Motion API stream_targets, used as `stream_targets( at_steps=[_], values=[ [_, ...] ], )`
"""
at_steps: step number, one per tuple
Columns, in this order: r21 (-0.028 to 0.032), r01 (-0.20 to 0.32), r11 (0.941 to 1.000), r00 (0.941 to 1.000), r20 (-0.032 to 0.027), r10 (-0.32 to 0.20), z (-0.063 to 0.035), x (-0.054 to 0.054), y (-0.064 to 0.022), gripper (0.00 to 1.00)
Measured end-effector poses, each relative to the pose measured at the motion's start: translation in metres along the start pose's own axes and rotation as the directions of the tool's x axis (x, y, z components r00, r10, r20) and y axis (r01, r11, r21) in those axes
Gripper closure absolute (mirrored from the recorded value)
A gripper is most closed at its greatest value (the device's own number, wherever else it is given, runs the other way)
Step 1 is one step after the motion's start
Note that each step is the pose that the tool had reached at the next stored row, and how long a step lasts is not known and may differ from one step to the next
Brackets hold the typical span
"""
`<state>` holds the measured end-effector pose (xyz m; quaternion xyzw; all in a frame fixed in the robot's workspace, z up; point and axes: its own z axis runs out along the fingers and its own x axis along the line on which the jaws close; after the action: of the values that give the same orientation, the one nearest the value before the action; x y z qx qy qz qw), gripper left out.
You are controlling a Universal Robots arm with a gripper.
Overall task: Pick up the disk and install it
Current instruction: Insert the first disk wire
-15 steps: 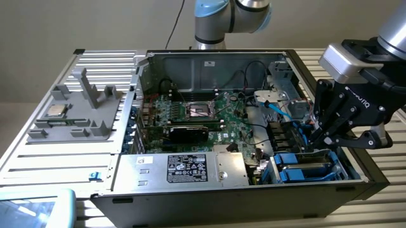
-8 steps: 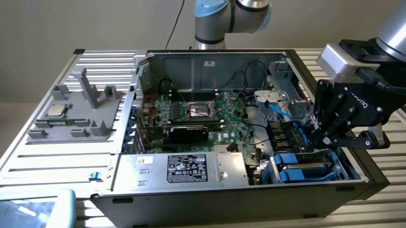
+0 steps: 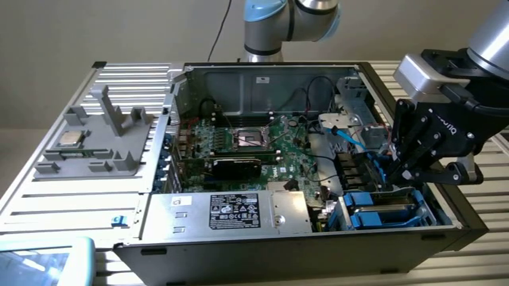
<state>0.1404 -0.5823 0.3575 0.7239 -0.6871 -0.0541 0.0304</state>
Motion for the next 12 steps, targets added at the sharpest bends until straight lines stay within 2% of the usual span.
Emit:
stream_targets(
  at_steps=[4, 12],
  values=[
    [0.0014, -0.040, 0.9992, 0.9992, 0.0045, 0.040, 0.0016, 0.0000, -0.0001, 0.85],
    [0.0015, -0.041, 0.9992, 0.9992, 0.0043, 0.041, 0.0019, 0.0023, 0.0001, 0.85]
  ],
)
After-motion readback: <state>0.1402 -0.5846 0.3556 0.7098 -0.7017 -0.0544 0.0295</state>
